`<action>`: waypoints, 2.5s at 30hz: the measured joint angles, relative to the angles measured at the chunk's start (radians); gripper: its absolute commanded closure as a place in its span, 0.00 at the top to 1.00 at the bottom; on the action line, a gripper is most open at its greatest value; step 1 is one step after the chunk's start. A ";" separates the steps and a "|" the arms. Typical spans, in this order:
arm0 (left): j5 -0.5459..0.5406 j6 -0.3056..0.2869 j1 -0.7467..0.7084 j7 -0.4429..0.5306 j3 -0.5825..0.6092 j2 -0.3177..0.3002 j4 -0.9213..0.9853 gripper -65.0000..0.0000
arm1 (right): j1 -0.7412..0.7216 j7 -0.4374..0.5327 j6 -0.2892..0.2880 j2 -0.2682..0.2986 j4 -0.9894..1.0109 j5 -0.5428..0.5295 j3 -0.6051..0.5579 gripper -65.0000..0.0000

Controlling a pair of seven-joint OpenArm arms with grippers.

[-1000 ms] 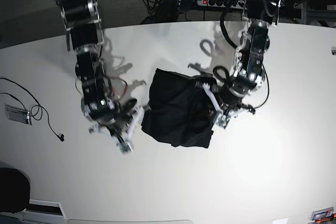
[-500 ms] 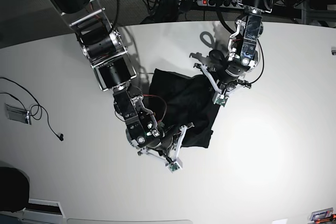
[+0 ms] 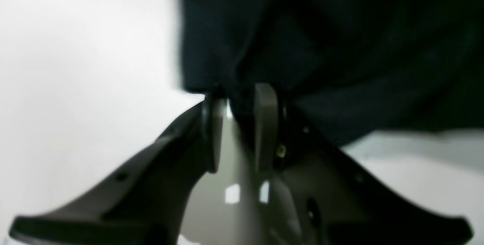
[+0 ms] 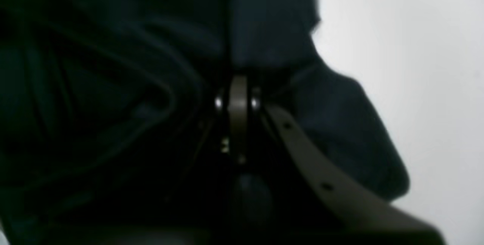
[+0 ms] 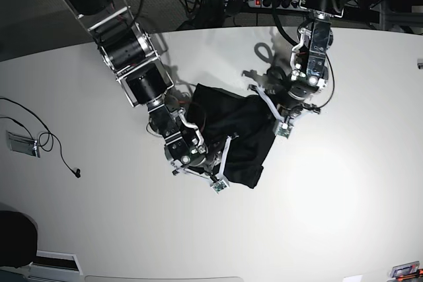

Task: Fold the T-shirt properly
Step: 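Hold the shirt with both grippers and square it into a neat stack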

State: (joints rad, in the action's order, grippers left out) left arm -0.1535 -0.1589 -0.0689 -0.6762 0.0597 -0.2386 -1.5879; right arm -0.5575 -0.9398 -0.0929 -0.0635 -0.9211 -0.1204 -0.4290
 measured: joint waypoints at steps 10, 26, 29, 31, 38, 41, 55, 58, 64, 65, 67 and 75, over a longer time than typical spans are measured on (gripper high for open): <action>0.087 0.055 0.039 0.056 -0.003 0.037 0.072 0.22 | 0.201 -0.100 0.003 0.138 -0.360 0.001 0.002 0.00; 0.087 0.056 0.205 0.059 -0.007 0.033 0.266 0.22 | 0.450 -0.175 0.004 0.228 -0.678 -0.002 0.103 0.00; 0.087 0.058 0.240 0.056 0.013 0.028 0.295 0.22 | 0.501 -0.255 0.005 0.233 -0.789 0.003 0.112 0.00; 0.089 0.058 0.260 0.064 0.058 0.027 0.295 0.22 | 0.512 -0.278 -0.002 0.229 -0.845 -0.002 0.110 0.00; 0.083 0.055 0.315 0.070 0.121 0.043 0.294 0.22 | 0.506 -0.297 0.000 0.227 -0.875 -0.003 0.116 0.00; 0.087 0.058 0.287 0.040 0.119 0.056 0.249 0.22 | 0.470 -0.306 -0.011 0.215 -0.820 -0.016 0.177 0.00; 0.139 0.055 -0.111 -0.008 0.041 0.077 -0.248 0.22 | 0.208 -0.304 0.003 0.220 -0.591 -0.003 0.242 0.00; 0.140 0.054 -0.119 0.044 0.045 0.085 -0.156 0.22 | 0.133 -0.243 0.002 0.211 -0.459 -0.002 0.241 0.00; 0.132 0.055 -0.070 0.060 0.048 0.086 -0.016 0.22 | 0.081 -0.121 -0.001 0.175 -0.177 -0.007 0.214 0.00; 0.132 0.059 -0.063 0.063 0.048 0.086 -0.010 0.22 | 0.085 -0.115 -0.001 0.176 -0.157 -0.006 0.194 0.00; 0.131 0.079 -0.048 0.057 0.050 0.087 -0.006 0.22 | 0.092 -0.108 0.001 0.180 -0.151 -0.003 0.158 0.00; 0.133 0.085 0.085 0.082 0.050 0.086 0.143 0.22 | 0.275 -0.105 0.004 0.172 -0.365 0.001 0.122 0.00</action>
State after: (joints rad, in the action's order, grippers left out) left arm -0.0208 -0.0734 0.0162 -0.5945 0.1101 -0.1524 -1.4448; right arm -0.2821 -1.0451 -0.0891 0.1085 -1.2865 -0.1192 -0.3065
